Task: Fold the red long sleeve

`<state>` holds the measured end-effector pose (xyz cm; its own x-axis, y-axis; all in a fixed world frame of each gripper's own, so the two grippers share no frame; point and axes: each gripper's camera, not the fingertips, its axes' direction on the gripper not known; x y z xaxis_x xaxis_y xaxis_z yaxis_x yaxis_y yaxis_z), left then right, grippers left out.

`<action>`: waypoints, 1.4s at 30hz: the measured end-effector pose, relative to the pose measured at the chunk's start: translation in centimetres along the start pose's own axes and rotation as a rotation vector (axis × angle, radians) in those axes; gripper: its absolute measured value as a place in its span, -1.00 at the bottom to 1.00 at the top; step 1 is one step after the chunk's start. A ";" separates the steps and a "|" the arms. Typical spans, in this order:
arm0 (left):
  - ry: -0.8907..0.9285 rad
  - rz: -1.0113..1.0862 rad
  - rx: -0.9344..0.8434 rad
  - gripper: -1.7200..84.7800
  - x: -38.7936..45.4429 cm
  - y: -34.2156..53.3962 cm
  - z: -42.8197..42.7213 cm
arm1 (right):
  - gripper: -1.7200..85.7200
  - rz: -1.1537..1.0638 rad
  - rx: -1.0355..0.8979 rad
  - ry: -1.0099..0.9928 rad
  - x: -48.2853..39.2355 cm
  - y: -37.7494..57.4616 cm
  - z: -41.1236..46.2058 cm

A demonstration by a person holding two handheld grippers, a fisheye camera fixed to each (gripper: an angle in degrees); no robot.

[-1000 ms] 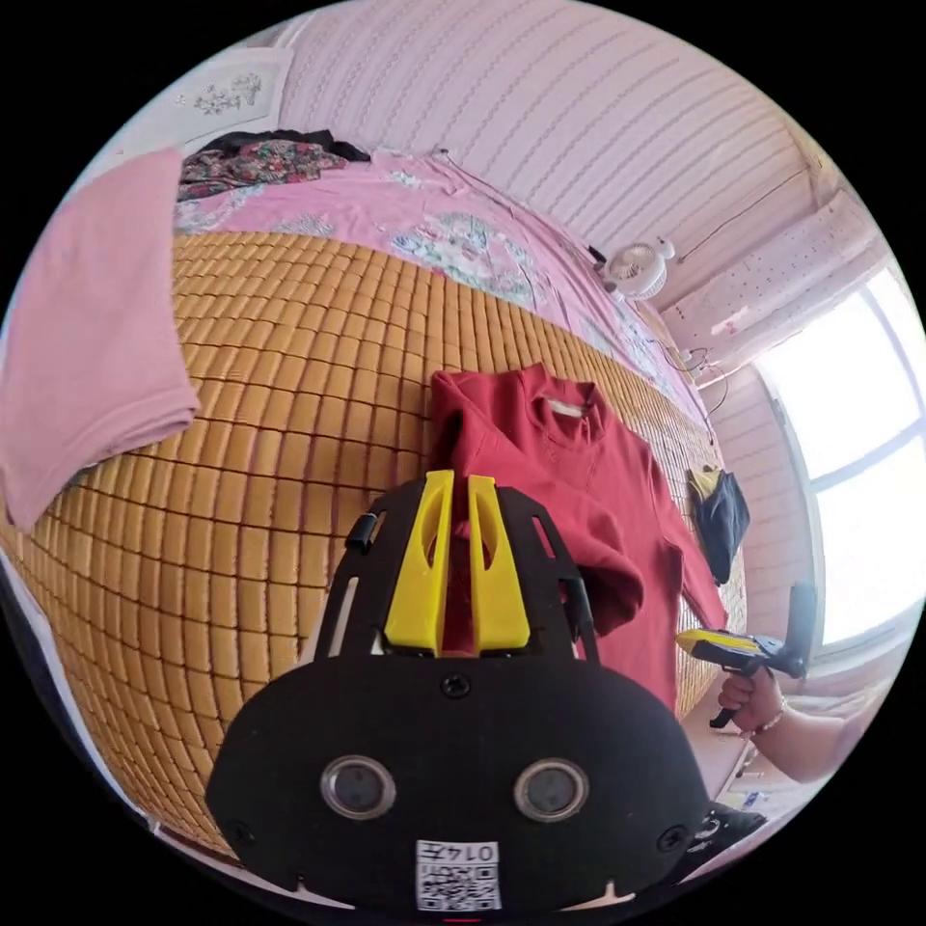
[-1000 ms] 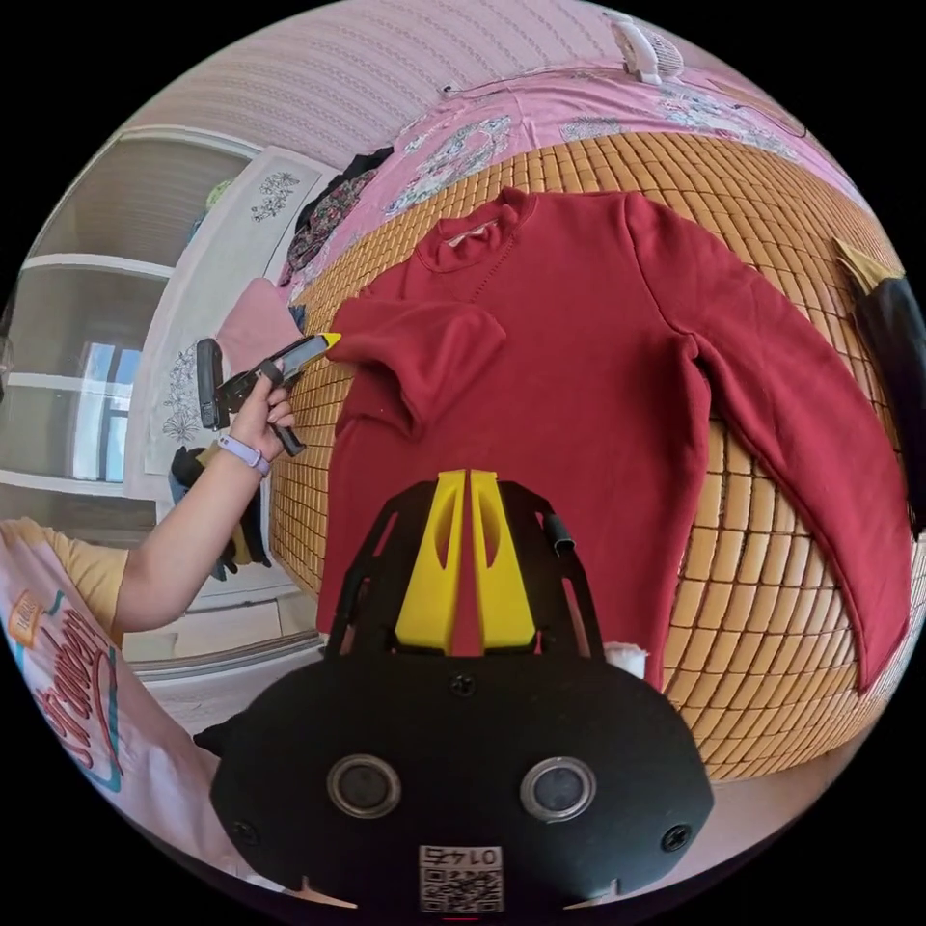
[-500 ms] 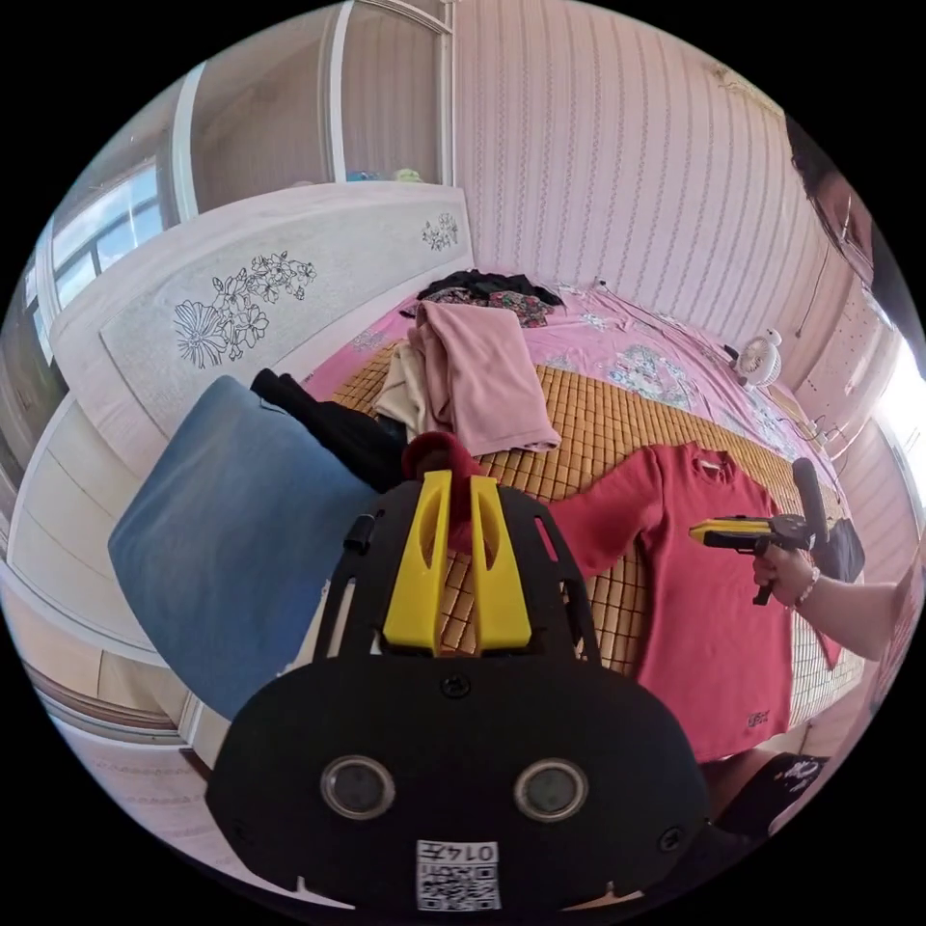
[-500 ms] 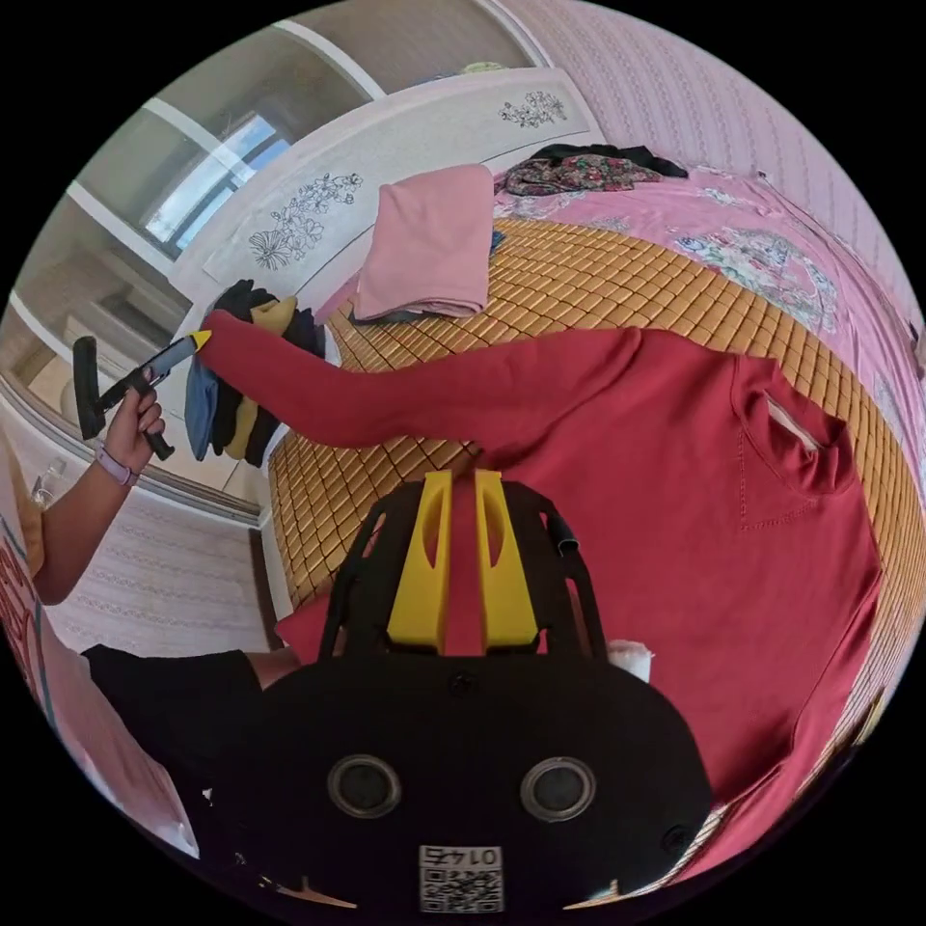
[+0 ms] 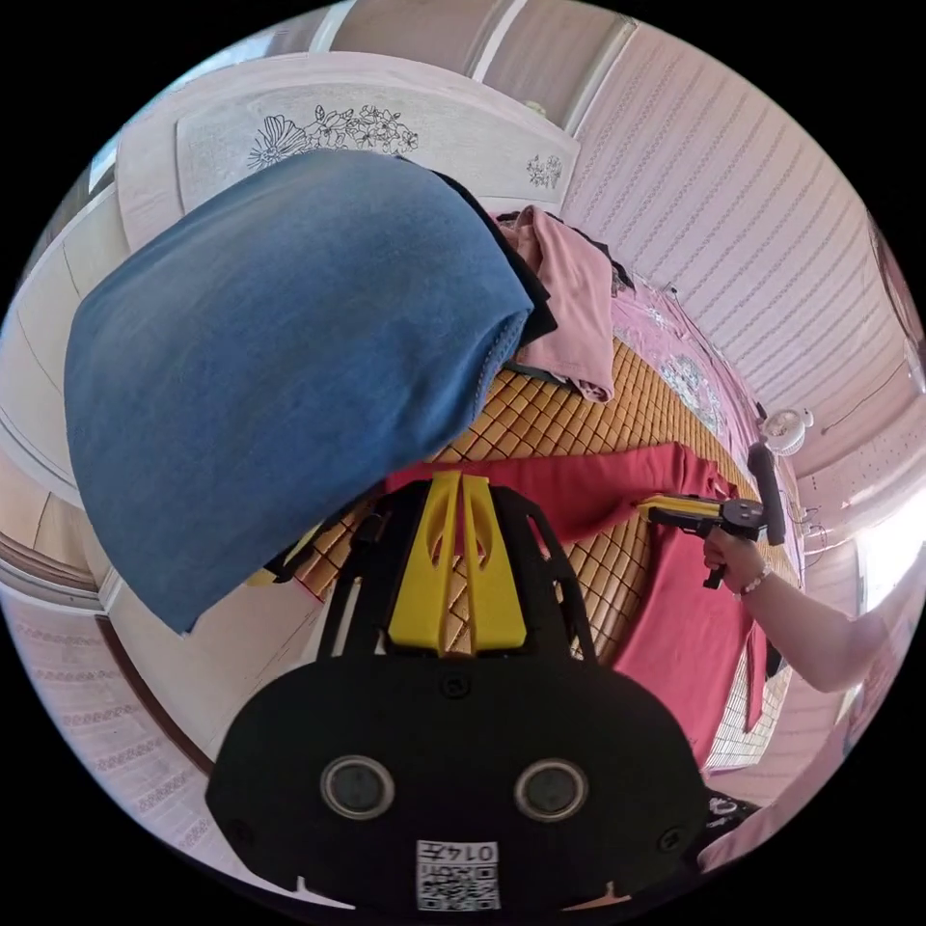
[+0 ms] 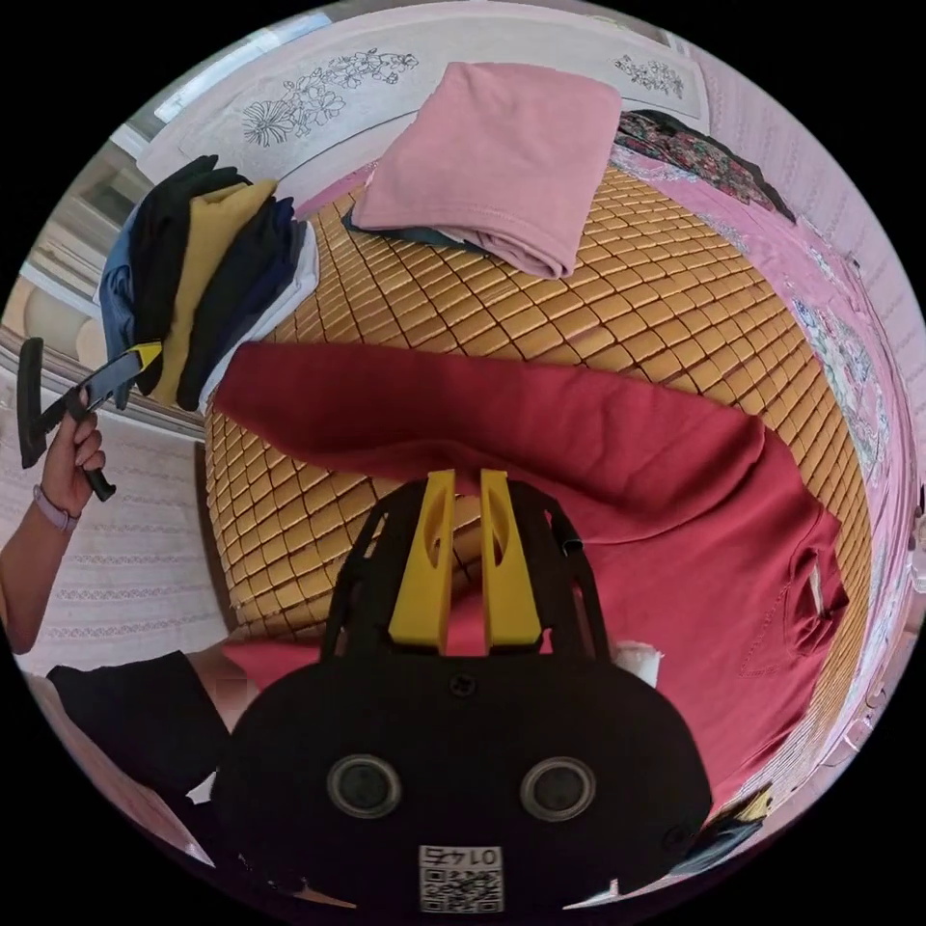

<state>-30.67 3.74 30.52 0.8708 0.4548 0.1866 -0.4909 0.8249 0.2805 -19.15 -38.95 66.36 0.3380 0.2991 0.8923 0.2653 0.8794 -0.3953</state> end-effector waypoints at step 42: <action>-0.001 -0.325 0.061 -0.71 -2.6 1.0 10.5 | -0.78 -0.276 0.169 -0.049 -12.8 -2.6 4.6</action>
<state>-33.66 -0.16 40.16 0.9821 0.1708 0.0789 -0.1880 0.9053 0.3810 -28.29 -43.37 57.00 0.2296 0.0543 0.9718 0.1859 0.9776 -0.0986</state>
